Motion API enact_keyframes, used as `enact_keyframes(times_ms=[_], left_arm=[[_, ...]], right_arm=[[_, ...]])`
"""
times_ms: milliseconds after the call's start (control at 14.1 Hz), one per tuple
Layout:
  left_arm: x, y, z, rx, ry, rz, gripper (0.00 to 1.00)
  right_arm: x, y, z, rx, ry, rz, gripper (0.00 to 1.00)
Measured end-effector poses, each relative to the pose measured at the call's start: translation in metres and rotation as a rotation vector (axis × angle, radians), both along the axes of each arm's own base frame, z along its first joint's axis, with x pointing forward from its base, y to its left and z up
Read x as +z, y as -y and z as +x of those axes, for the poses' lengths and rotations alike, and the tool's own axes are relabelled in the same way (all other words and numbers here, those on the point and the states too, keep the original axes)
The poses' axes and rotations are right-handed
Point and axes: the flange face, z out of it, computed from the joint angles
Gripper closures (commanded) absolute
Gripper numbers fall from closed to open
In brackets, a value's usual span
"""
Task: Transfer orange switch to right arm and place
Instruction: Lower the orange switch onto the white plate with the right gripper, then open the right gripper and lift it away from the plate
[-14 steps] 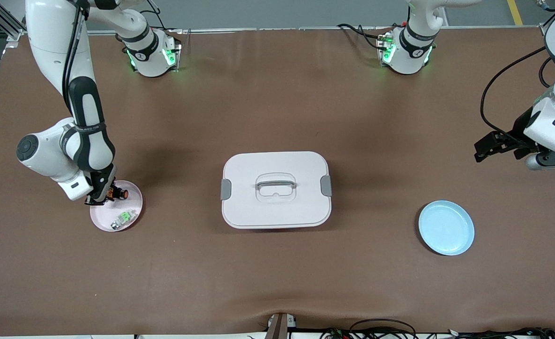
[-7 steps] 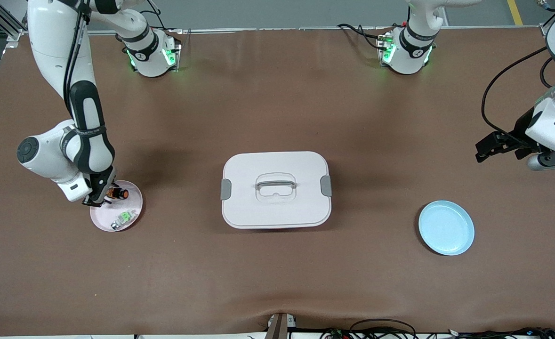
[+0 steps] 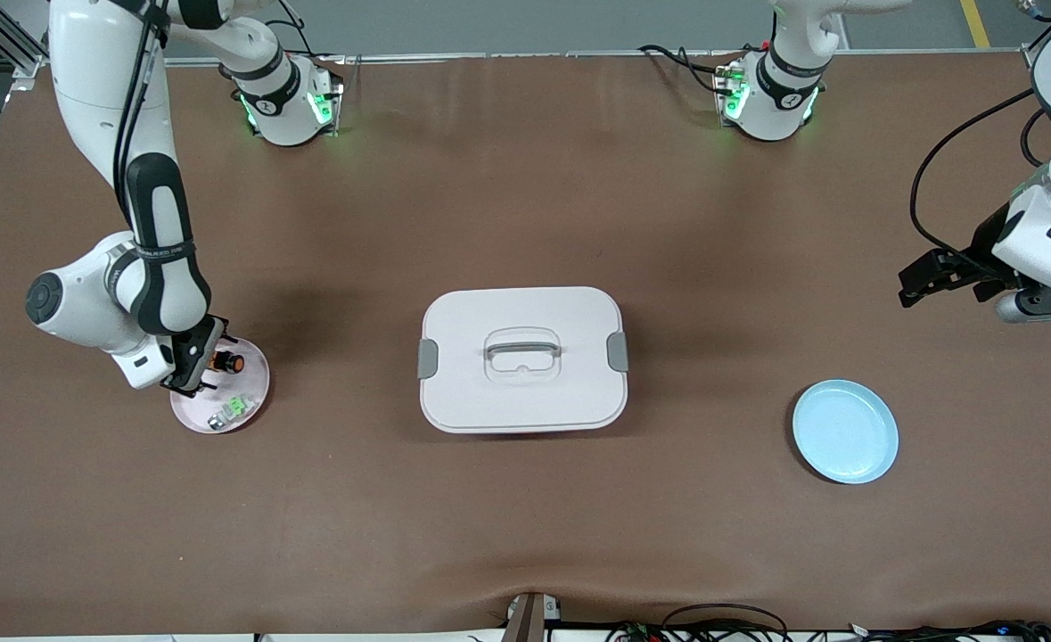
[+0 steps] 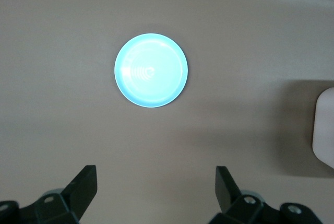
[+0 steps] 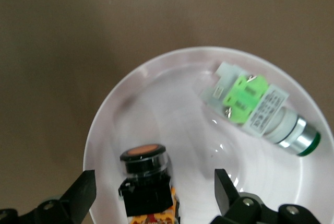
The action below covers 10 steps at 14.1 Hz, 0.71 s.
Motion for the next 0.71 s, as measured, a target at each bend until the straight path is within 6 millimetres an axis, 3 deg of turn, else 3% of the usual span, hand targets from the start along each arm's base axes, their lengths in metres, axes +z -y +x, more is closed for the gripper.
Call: enact_keyframes(times_ms=[355,711], left_arm=[[0.007,-0.001,0.001,0.002,-0.006,0.0,0.0],[0.042,-0.002,-0.007,0.005,-0.045,0.002,0.0]], right_arm=[[0.049,0.01,0.029,-0.035,-0.078,0.005,0.0],[0.145,0.004,0.068,-0.248,-0.193,-0.11,0.0]])
